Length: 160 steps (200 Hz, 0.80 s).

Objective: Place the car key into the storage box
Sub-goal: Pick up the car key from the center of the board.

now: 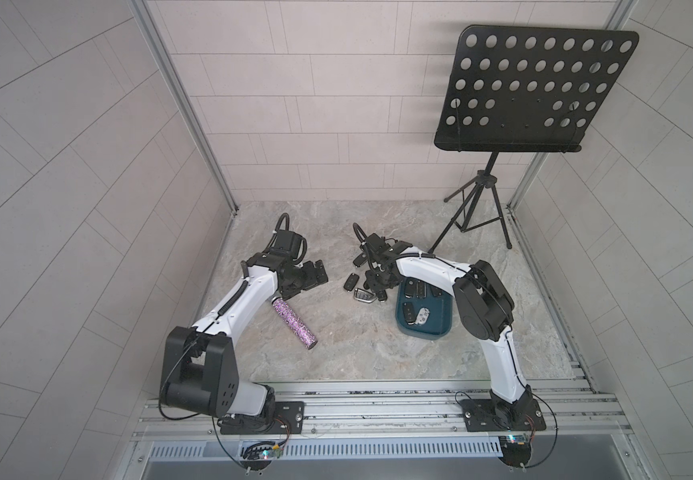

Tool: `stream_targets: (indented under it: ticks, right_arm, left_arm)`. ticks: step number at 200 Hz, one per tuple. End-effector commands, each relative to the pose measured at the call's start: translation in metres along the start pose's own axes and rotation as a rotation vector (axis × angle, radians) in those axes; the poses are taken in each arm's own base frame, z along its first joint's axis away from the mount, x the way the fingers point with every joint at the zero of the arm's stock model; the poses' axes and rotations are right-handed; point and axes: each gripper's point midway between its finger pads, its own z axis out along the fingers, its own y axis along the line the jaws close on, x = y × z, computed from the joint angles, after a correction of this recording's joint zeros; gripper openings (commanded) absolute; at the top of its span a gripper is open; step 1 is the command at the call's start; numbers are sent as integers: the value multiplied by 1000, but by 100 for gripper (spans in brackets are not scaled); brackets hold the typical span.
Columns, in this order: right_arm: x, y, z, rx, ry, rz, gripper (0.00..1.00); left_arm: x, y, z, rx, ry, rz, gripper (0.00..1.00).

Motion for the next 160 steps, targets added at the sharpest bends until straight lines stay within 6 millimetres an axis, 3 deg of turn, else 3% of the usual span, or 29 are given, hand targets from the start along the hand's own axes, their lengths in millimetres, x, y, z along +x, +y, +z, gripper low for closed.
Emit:
stream_targets:
  ticks: [1, 106, 160]
  right_arm:
    - [7, -3, 4, 41, 32, -17, 48]
    - [17, -4, 14, 51, 67, -10, 35]
    - [3, 5, -13, 4, 24, 14, 33]
  left_arm:
    - [2, 6, 0, -21, 8, -1, 100]
    - [3, 6, -1, -22, 12, -1, 100]
    - [3, 6, 1, -23, 17, -1, 100]
